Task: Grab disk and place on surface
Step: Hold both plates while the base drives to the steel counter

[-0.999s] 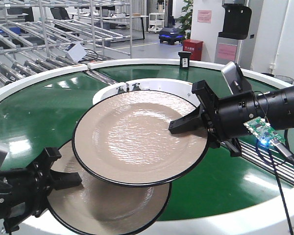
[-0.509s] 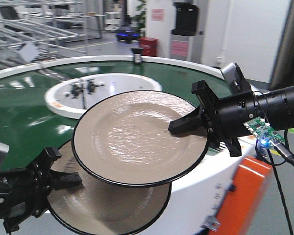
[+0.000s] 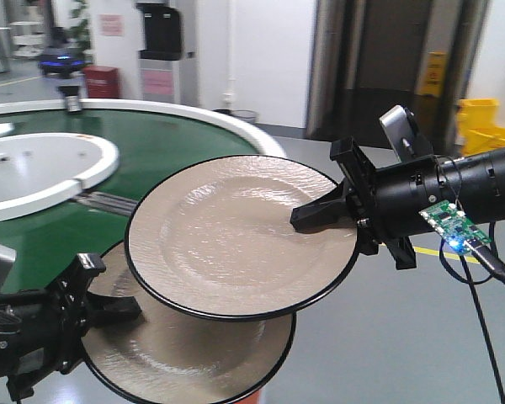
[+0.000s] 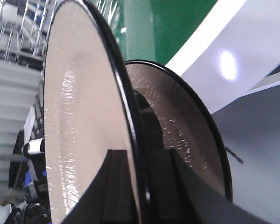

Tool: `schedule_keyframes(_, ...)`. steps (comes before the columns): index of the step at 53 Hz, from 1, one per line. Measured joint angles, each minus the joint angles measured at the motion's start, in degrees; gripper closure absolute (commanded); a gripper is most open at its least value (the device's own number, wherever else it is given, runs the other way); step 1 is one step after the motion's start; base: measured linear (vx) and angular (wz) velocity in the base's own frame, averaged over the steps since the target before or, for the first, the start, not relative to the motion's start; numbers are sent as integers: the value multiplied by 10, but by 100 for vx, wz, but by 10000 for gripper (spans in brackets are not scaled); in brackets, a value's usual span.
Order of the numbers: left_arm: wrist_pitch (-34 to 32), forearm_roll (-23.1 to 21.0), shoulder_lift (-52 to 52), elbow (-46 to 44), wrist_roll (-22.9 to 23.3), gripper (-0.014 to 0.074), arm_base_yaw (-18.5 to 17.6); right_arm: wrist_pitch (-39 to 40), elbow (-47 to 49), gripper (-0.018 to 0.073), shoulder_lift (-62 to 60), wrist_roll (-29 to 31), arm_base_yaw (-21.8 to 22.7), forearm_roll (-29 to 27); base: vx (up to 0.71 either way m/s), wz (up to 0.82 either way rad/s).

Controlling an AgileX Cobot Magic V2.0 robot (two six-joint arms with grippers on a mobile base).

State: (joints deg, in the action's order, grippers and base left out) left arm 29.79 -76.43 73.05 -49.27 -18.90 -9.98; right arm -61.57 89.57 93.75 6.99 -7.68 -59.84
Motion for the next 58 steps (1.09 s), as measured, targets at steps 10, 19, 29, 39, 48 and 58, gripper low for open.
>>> schedule_keyframes(10,1,0,0,0,0,595,-1,0,0,567,0,0,0,0,1,-56)
schedule_keyframes(19,1,0,0,0,0,595,-2,0,0,567,0,0,0,0,7,-47)
schedule_keyframes(29,0,0,0,0,0,595,-2,-1,0,567,0,0,0,0,13,-45)
schedule_keyframes(39,0,0,0,0,0,595,-2,-1,0,567,0,0,0,0,16,-46)
schedule_keyframes(48,0,0,0,0,0,595,-2,-1,0,567,0,0,0,0,18,-42)
schedule_keyframes(58,0,0,0,0,0,595,-2,-1,0,567,0,0,0,0,20,-34)
